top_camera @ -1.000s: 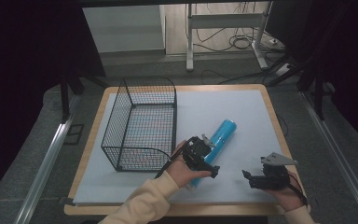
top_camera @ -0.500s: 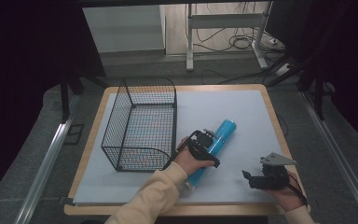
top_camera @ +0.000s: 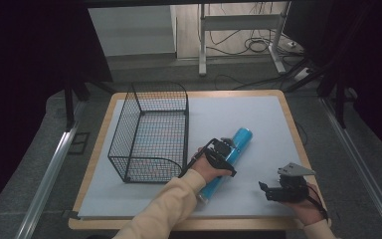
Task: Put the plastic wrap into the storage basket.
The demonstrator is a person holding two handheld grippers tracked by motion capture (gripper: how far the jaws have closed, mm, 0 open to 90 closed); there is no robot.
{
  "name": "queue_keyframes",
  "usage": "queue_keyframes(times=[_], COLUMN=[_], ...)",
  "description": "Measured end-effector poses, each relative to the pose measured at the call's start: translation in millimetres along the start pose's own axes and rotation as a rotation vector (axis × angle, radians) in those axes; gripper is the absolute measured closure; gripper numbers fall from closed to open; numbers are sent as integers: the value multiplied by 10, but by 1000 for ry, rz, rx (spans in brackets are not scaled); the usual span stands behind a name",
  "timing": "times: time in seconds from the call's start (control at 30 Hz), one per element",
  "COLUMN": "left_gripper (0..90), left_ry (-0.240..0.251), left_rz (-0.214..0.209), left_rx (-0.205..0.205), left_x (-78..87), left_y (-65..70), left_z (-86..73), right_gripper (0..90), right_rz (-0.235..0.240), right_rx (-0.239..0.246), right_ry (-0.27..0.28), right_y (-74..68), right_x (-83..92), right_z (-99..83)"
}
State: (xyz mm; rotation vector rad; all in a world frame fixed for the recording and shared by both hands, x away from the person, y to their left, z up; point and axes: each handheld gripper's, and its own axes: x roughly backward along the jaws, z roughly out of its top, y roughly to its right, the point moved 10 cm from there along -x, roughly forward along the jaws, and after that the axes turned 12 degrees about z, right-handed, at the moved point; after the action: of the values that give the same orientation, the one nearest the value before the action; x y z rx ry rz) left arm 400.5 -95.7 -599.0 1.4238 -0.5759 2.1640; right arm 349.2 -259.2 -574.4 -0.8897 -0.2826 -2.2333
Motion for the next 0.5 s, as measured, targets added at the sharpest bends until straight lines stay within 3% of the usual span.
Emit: queue_keyframes(times=[0.23, 0.37, 0.5], left_gripper=[234, 300, 308], left_ry=[-46, -53, -44], left_rz=[55, 56, 42], left_rx=[17, 34, 56], left_x=[-22, -11, -3], left_y=[-11, 3, -6], left_z=[69, 108, 103], right_gripper=[120, 120, 121], right_rz=[-2, -4, -4], right_rx=[-6, -4, -13], right_ry=[-6, -2, 5], right_y=[8, 6, 22], right_x=[-12, 3, 18], right_z=[-2, 7, 14])
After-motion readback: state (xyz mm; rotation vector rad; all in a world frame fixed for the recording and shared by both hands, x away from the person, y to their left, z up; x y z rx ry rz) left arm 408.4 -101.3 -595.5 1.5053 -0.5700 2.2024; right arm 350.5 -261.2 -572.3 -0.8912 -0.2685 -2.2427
